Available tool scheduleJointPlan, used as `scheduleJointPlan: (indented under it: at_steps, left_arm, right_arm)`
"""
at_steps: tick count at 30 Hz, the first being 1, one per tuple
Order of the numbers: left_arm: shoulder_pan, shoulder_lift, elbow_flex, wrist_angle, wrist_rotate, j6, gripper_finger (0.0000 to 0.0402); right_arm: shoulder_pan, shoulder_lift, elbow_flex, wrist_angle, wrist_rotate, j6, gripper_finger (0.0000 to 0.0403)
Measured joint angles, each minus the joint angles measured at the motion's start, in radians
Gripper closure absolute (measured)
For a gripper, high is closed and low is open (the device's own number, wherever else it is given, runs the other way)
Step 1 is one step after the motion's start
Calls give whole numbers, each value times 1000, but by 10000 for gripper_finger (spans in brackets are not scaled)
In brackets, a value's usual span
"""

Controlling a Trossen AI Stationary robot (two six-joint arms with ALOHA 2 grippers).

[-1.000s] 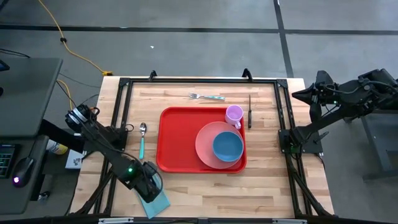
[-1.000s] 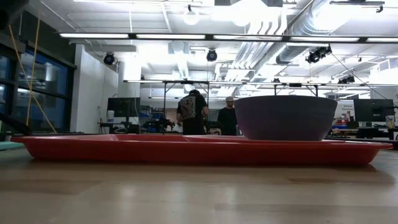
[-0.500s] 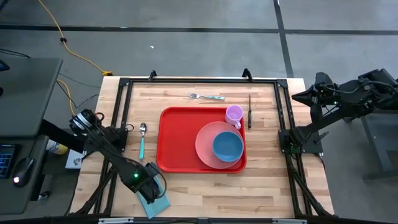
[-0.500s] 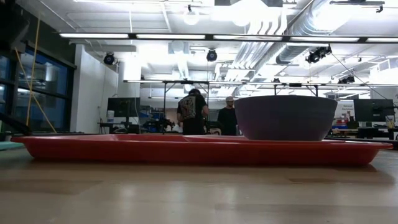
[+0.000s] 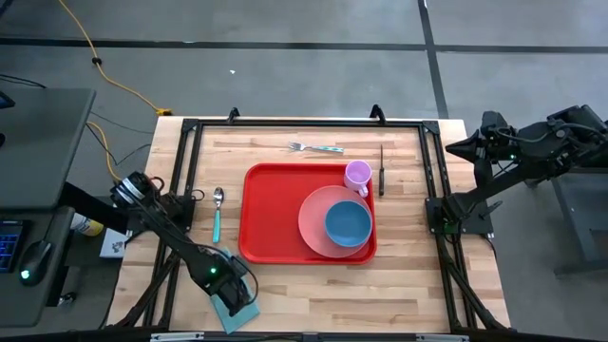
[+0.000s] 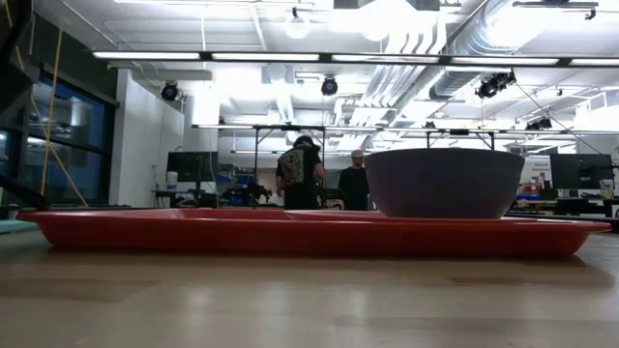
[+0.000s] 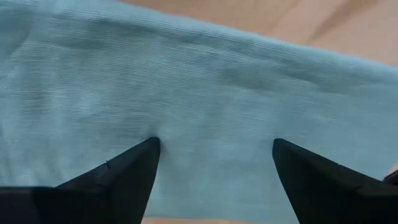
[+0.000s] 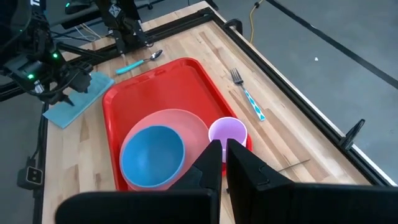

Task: Set up tray
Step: Put the blue napkin on the red tray to the left of the pink plate

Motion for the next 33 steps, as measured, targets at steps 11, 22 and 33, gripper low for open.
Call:
scheduleJointPlan:
  at_steps: [11,22,33]
  left_arm:
    - [2,-10,-116,107,33,21,51]
    - [0,-10,-119,104,-2,22,100]
    - [-2,-10,-117,129,-74,-3,125]
  right_arm:
    - [0,0,0,0,-8,29,402]
    - [0,0,0,0,-8,45,402]
    - [0,0,0,0,-13,45,402]
